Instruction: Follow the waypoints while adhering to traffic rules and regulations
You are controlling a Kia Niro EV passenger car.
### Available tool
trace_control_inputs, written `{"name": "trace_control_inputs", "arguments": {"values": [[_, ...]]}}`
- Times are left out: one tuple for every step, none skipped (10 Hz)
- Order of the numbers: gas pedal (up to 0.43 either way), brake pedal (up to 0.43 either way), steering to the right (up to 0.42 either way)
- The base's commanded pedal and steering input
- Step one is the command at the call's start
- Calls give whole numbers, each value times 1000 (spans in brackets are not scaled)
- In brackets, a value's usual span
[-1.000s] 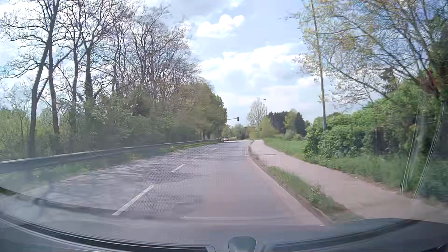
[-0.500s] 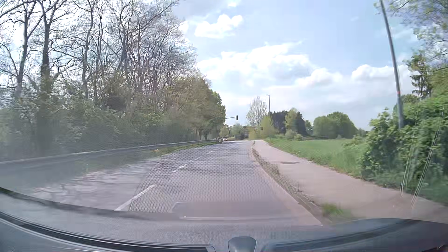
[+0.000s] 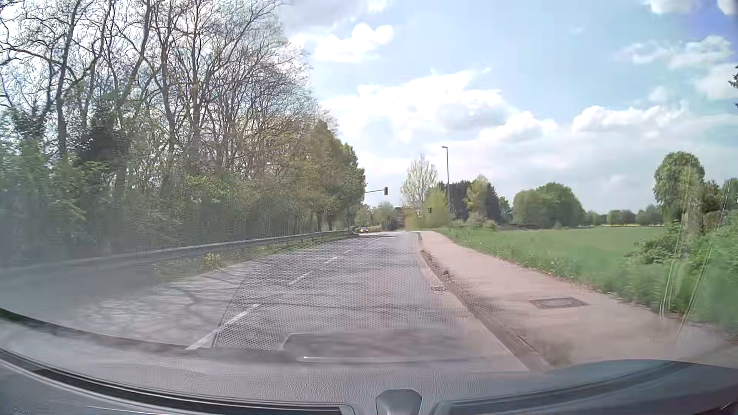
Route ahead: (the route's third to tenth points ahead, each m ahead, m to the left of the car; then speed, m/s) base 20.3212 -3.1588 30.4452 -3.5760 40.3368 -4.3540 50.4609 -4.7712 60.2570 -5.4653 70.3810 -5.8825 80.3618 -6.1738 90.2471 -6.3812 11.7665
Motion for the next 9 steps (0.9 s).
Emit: {"name": "trace_control_inputs", "arguments": {"values": [[98, 0, 11], [79, 0, 11], [79, 0, 11], [67, 0, 11], [67, 0, 12], [67, 0, 12], [67, 0, 15], [67, 0, 16], [67, 0, 17]]}}
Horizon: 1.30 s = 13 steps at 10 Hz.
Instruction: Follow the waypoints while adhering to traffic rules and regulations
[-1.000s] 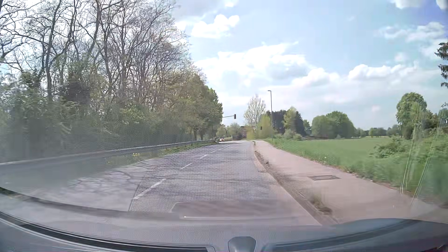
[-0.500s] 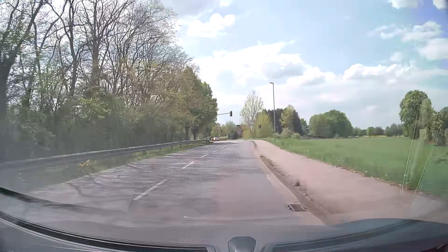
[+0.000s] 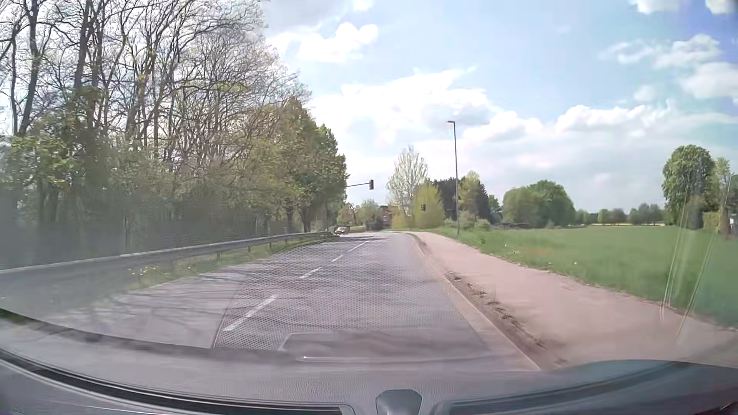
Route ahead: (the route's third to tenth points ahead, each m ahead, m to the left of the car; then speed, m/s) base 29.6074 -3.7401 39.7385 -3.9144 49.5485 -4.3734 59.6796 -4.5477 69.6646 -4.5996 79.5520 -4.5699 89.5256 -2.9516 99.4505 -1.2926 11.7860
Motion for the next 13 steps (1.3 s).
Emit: {"name": "trace_control_inputs", "arguments": {"values": [[67, 0, 17], [67, 0, 17], [67, 0, 17], [67, 0, 17], [67, 0, 17], [67, 0, 16], [67, 0, 14], [67, 0, 12], [67, 0, 10], [67, 0, 10], [67, 0, 9], [67, 0, 9], [67, 0, 9]]}}
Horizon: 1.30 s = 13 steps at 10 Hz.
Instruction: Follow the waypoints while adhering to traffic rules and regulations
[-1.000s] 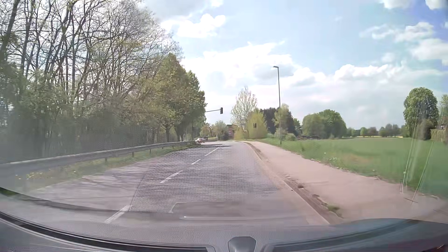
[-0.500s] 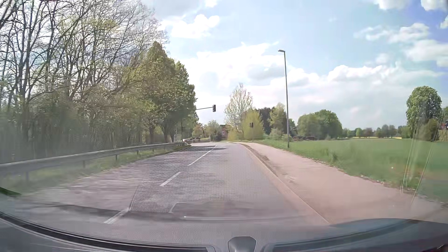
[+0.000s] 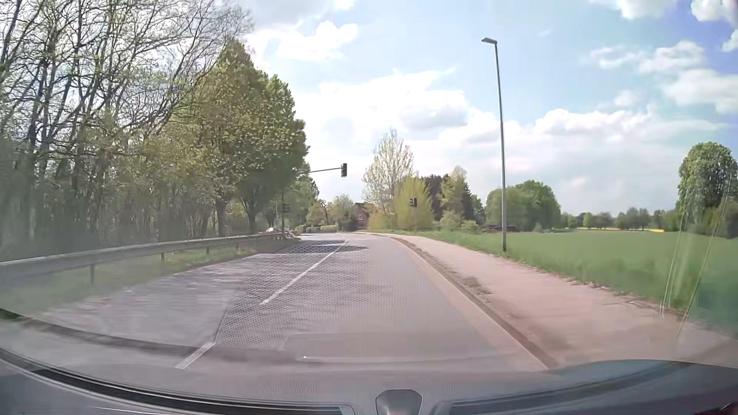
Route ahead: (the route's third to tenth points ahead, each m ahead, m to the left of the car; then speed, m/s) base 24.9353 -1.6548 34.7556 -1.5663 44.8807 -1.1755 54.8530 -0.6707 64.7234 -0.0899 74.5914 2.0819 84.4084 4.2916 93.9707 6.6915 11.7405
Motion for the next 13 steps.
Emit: {"name": "trace_control_inputs", "arguments": {"values": [[67, 0, 5], [67, 0, 4], [67, 0, 4], [67, 0, 4], [67, 0, 3], [67, 0, 1], [67, 0, 0], [67, 0, 0], [67, 0, -1], [67, 0, -1], [67, 0, -1], [67, 0, -3], [67, 0, -5]]}}
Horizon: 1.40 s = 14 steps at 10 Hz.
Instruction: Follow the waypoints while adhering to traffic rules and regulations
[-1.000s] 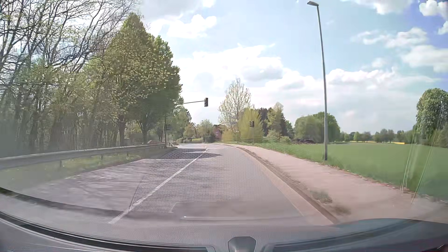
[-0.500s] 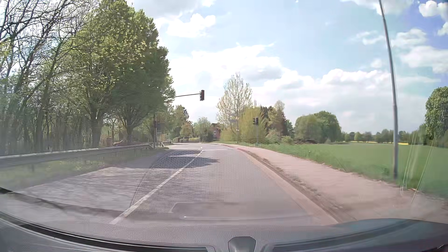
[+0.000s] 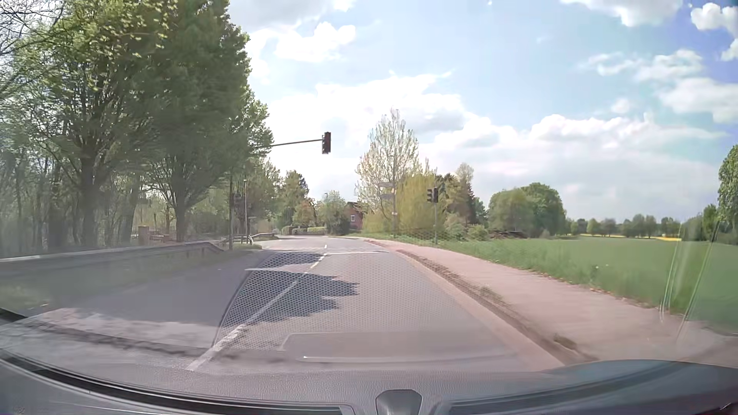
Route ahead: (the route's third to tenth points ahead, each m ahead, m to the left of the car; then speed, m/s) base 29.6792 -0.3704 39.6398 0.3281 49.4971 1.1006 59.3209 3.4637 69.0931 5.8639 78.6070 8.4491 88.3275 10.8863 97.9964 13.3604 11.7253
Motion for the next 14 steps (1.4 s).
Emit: {"name": "trace_control_inputs", "arguments": {"values": [[67, 0, -5], [67, 0, -5], [67, 0, -6], [67, 0, -7], [67, 0, -8], [67, 0, -9], [67, 0, -10], [67, 0, -11], [67, 0, -12], [67, 0, -12], [67, 0, -13], [67, 0, -14], [79, 0, -15], [79, 0, -15]]}}
